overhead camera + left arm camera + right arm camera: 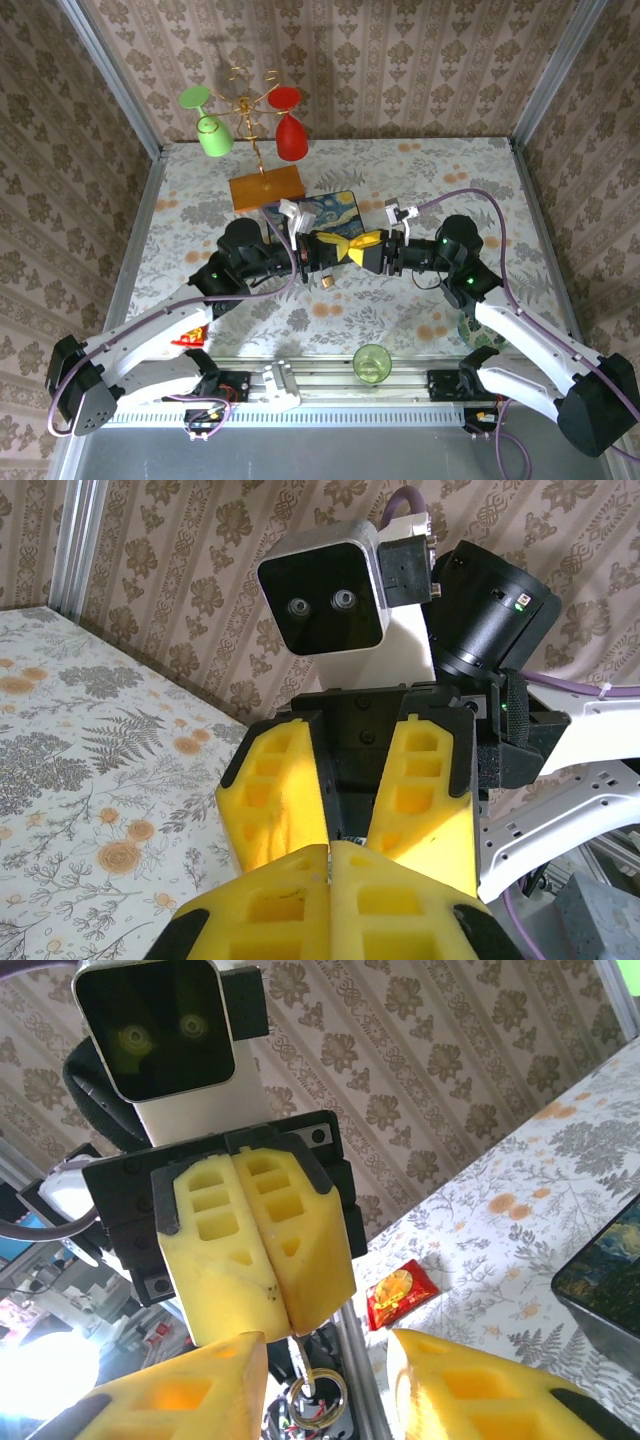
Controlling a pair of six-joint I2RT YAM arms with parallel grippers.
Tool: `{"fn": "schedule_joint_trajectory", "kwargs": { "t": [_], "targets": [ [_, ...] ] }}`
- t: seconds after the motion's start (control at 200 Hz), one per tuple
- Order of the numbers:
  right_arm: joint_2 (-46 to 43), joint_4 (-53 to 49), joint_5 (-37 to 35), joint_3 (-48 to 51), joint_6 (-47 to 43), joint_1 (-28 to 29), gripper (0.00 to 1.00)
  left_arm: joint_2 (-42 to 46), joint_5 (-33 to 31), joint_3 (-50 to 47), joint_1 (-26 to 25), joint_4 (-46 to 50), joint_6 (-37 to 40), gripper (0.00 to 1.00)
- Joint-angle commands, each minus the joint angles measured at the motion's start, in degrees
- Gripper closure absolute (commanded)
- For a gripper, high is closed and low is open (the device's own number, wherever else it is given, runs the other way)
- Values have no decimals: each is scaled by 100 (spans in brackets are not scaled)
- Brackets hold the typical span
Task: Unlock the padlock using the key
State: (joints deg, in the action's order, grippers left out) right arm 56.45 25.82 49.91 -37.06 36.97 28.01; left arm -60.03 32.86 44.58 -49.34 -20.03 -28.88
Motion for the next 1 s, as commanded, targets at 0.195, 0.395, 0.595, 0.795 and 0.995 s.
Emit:
{"fn": "schedule_joint_trajectory", "kwargs": {
  "t": [0.195,0.395,0.595,0.795,0.995],
  "targets": [
    [50,344,203,142,101,90,68,26,98,-108,66,-391,41,100],
    [87,580,186,240,188,135,70,-30,110,-89,65,-475,8,100],
    [1,670,78,333,234,128,71,-74,188,-104,65,-515,-67,100],
    [-90,635,20,339,214,108,73,-37,172,-161,65,-524,-76,100],
    [-44,697,-12,262,237,99,72,-10,122,-210,65,-513,-104,100]
  ]
}}
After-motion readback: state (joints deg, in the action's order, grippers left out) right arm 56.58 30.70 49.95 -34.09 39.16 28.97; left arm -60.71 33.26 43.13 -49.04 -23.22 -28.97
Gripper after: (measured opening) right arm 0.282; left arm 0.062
